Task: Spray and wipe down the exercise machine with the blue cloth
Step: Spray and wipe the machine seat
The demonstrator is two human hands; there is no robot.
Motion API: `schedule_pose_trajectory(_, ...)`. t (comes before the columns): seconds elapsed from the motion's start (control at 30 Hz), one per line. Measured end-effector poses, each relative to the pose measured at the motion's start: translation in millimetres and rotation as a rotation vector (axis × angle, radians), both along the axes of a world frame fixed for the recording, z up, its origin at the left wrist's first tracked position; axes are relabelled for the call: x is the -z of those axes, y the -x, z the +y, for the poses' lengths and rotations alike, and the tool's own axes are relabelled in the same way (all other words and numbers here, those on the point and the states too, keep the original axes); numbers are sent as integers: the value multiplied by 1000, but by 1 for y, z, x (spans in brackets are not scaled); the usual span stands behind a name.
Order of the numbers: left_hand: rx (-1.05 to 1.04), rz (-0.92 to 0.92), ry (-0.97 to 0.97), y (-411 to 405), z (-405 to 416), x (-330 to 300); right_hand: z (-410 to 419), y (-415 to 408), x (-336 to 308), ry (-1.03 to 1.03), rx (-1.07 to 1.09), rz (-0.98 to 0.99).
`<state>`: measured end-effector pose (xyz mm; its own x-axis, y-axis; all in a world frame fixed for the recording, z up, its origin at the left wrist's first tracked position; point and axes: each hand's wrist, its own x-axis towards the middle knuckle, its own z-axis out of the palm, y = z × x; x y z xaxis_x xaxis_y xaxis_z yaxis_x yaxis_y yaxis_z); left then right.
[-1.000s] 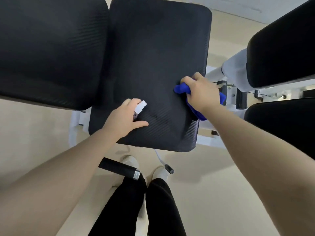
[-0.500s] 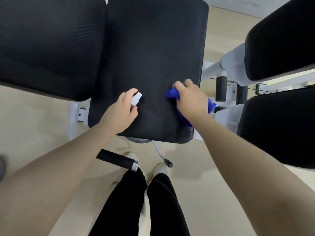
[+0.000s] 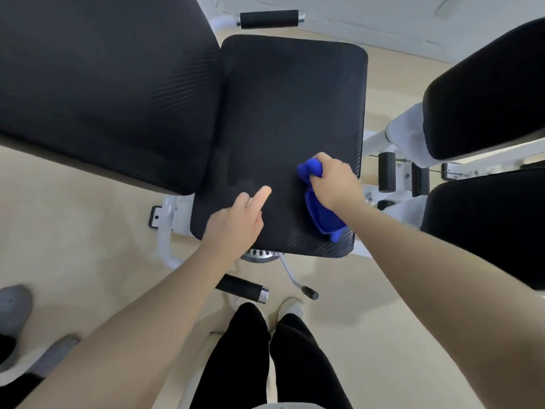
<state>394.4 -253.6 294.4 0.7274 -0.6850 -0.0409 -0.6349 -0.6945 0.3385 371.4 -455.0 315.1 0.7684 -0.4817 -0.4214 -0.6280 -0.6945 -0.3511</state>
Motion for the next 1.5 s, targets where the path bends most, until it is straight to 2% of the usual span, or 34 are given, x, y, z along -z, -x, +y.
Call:
schedule_pose_trajectory(0.17, -145, 210, -154, -4, -3, 1, -13, 14, -12, 41, -66, 38)
schedule_pose_trajectory(0.3, -265, 240, -163, -12, 25, 9, -6, 29, 0, 11, -113, 96)
schedule_pose_trajectory(0.37, -213, 234, -151, -9, 29, 8, 1, 34, 5, 36, -170, 112)
schedule_pose_trajectory(0.47, -69, 249, -234, 7, 25, 8, 14, 43, 12, 120, -265, 99)
schedule_pose_trajectory(0.53, -59, 261, -274, 16, 22, 12, 24, 52, 20, 243, -433, 19)
schedule_pose_trajectory(0.6, -150, 304, -252, 14, 26, 18, 38, 58, 29, 334, -650, -63)
schedule_pose_trajectory(0.7, -261, 278, -177, -1, 44, 24, 61, 50, 41, 384, -902, -56)
schedule_pose_trajectory(0.83, -322, 314, -254, -21, 69, 28, 66, 21, 49, 430, -1168, -116)
schedule_pose_trajectory(0.9, -305, 384, -278, -27, 75, 33, 62, -6, 53, 485, -1119, -177)
schedule_pose_trajectory(0.97, -322, 472, -230, -33, 79, 37, 61, -37, 54, 495, -868, -206)
schedule_pose_trajectory(1.03, -346, 538, -164, -37, 81, 41, 68, -54, 54, 423, -561, -169)
schedule_pose_trajectory(1.1, -358, 558, -119, -40, 81, 45, 83, -53, 59, 326, -376, -107)
schedule_pose_trajectory(1.17, -375, 589, -105, -40, 81, 46, 104, -36, 59, 217, -425, -87)
schedule_pose_trajectory(1.23, -371, 601, -114, -40, 80, 44, 119, -13, 59, 184, -637, -120)
schedule_pose_trajectory(1.37, -166, 430, -180, -43, 77, 37, 89, -42, 58, 392, -1005, -243)
schedule_pose_trajectory(1.43, -50, 339, -233, -46, 78, 37, 71, -77, 58, 552, -916, -298)
schedule_pose_trajectory(1.5, -35, 289, -291, -49, 78, 41, 64, -112, 59, 565, -641, -237)
